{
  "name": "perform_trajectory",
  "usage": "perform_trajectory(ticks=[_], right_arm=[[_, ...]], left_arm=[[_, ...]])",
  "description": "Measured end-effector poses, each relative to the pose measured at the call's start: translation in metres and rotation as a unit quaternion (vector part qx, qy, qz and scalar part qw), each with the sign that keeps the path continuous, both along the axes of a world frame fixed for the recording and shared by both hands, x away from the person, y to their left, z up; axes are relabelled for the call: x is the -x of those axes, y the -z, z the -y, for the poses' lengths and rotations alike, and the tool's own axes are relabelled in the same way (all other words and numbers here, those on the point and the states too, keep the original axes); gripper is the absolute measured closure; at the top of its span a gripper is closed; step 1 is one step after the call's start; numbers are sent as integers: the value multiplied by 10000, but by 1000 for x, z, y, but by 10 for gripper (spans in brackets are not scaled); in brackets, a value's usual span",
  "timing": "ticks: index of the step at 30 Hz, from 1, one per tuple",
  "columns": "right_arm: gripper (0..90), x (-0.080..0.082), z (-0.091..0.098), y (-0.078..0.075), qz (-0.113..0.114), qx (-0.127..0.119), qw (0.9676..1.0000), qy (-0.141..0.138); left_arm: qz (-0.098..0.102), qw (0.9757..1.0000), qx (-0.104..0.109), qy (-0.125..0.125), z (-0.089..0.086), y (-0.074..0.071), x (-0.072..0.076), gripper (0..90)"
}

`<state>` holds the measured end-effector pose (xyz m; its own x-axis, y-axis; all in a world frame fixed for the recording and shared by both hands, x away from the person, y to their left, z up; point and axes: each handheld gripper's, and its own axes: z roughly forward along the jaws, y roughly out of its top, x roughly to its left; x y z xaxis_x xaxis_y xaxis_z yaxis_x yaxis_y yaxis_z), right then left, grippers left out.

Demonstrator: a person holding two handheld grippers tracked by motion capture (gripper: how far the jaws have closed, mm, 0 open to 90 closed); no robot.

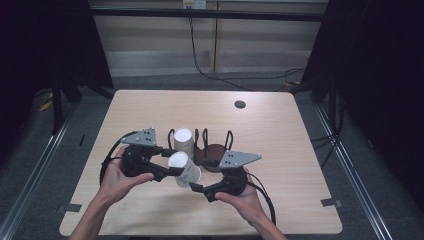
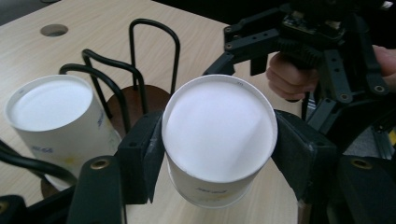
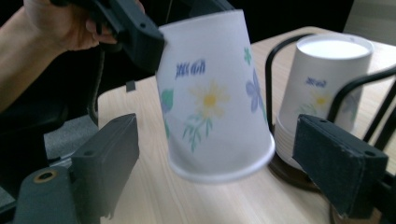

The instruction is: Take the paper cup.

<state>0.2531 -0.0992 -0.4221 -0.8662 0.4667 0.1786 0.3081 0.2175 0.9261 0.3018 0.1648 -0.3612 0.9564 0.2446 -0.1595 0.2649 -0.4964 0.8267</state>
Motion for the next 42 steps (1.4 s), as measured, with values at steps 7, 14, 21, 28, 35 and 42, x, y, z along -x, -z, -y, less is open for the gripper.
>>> perform_trajectory(ticks=[7,14,21,28,35,42], right_arm=[[146,-1,-6,2,79,-146,9998,-80],[162,-1,-5,6,88,-241,9996,-143],[168,-4,-7,15,44,-234,9996,-176],[225,-4,-9,16,144,-194,9995,-219],[233,-3,-10,18,172,-174,9994,-242],[267,-1,-11,18,250,-240,9990,-272]], left_arm=[[-58,9999,-15,123,5,0,1,375],[-83,9998,0,155,14,1,2,375],[-144,9995,124,240,13,-1,3,376],[-228,9990,270,273,9,-3,2,376],[-291,9988,263,285,8,0,0,375],[-324,9983,347,349,6,0,0,374]])
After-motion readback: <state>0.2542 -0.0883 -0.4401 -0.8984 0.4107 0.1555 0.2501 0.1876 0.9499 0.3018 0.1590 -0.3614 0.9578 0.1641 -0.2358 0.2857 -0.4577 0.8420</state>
